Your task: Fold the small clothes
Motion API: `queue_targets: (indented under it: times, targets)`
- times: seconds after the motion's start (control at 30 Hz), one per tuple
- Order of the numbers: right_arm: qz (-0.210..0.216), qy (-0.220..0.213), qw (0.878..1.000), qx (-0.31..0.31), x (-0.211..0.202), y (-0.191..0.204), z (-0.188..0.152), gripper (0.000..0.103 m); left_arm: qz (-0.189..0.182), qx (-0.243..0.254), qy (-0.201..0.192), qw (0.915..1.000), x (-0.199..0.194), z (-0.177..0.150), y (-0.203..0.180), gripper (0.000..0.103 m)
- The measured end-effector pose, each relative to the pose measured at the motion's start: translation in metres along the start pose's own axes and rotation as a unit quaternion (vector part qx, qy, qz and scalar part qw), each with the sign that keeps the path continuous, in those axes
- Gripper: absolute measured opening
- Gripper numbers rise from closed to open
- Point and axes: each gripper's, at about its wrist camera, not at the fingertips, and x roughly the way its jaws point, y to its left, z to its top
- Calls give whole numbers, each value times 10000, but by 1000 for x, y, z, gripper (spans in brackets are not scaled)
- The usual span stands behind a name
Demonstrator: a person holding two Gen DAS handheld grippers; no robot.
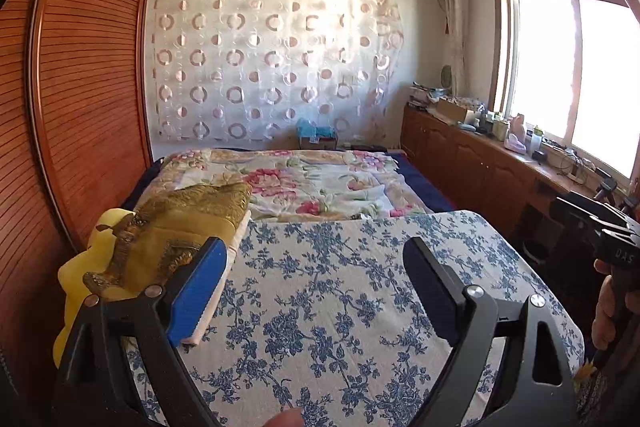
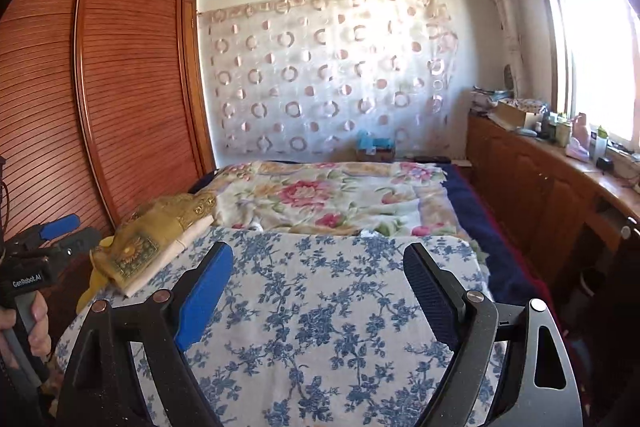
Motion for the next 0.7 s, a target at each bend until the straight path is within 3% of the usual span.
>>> queue_targets:
  times: [0.27, 0.7]
  targets:
    - [-150, -108, 9998, -9, -19, 27, -12, 88, 84, 80, -34, 9999, -6, 2, -1, 91]
    - [-214, -119, 9997, 12, -11, 19, -14, 88, 87, 152, -63, 9998, -9, 1, -4, 90]
